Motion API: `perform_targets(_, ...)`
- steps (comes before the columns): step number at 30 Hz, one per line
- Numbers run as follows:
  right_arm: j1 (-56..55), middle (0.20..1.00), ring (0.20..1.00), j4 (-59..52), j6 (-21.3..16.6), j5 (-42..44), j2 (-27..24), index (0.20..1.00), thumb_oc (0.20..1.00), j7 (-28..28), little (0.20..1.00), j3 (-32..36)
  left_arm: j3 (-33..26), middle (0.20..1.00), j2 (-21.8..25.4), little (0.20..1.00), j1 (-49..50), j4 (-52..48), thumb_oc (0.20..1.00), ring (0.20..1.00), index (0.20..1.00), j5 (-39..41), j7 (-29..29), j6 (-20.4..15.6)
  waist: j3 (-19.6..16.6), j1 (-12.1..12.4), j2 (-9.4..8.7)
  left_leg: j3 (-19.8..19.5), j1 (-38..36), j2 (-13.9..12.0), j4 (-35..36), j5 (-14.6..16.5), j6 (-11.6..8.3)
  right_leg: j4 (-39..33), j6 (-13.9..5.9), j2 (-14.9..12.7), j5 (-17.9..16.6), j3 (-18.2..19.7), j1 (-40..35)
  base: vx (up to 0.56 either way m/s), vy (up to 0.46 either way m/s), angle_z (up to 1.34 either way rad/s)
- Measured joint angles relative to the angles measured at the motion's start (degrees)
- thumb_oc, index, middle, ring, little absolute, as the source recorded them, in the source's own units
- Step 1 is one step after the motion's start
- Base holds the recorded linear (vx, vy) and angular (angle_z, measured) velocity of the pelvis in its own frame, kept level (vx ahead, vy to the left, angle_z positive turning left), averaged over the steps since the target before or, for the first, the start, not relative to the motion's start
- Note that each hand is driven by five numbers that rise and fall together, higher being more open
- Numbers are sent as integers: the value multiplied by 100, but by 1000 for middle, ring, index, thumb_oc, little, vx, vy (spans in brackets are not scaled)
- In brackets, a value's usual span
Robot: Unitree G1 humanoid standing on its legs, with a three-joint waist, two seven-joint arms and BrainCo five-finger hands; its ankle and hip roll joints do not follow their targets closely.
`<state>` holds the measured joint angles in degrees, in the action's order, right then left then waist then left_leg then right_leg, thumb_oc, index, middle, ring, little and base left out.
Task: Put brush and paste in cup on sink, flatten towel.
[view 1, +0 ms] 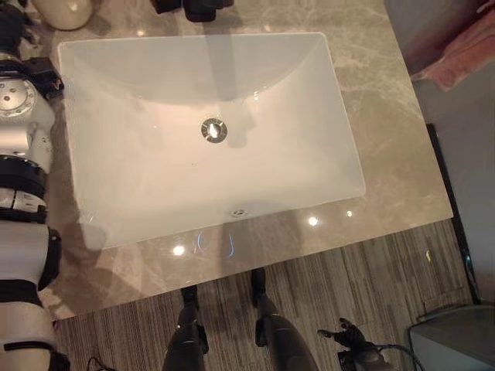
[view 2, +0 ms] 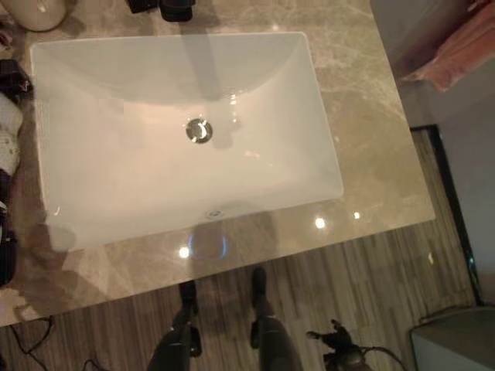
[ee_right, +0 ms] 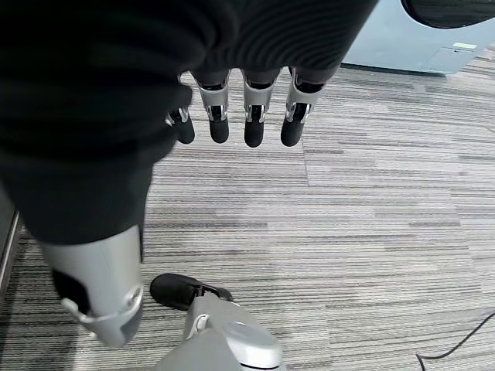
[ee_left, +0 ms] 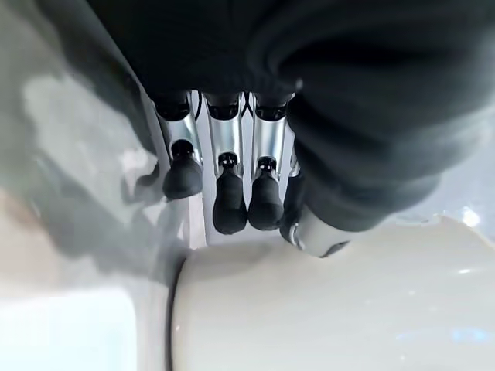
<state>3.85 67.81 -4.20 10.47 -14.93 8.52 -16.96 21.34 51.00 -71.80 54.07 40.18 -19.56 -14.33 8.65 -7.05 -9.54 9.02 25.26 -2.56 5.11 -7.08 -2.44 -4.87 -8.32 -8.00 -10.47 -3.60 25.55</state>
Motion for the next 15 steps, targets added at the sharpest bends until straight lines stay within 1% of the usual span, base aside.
perform_targets(3, -36, 1000, 1000, 2, 1, 0, 9, 1000, 1000, -1, 1000, -2, 24, 200, -18, 200, -4, 9, 200, 200, 200, -1, 0, 3, -27, -7, -37, 67, -12, 3, 0, 0, 1, 0, 9, -3, -9, 12, 24, -5, -12, -9)
perform_targets(8, -43, 1000, 1000, 2, 1, -1, 9, 1000, 1000, -2, 1000, -3, 19, 200, -19, 200, -5, 98, 200, 200, 200, -39, -41, 3, -30, -23, -42, 108, -30, -9, 0, -10, -4, 0, 18, 13, -16, 36, 33, -9, -29, -5)
perform_targets(15, -36, 1000, 1000, 0, 0, -2, 16, 1000, 1000, -2, 1000, -5, -31, 200, -131, 200, 49, 127, 200, 200, 200, -530, -390, 85, -29, -7, -39, 103, -113, -40, 0, -34, 2, -1, 26, 15, -19, 16, -56, 3, -51, -1)
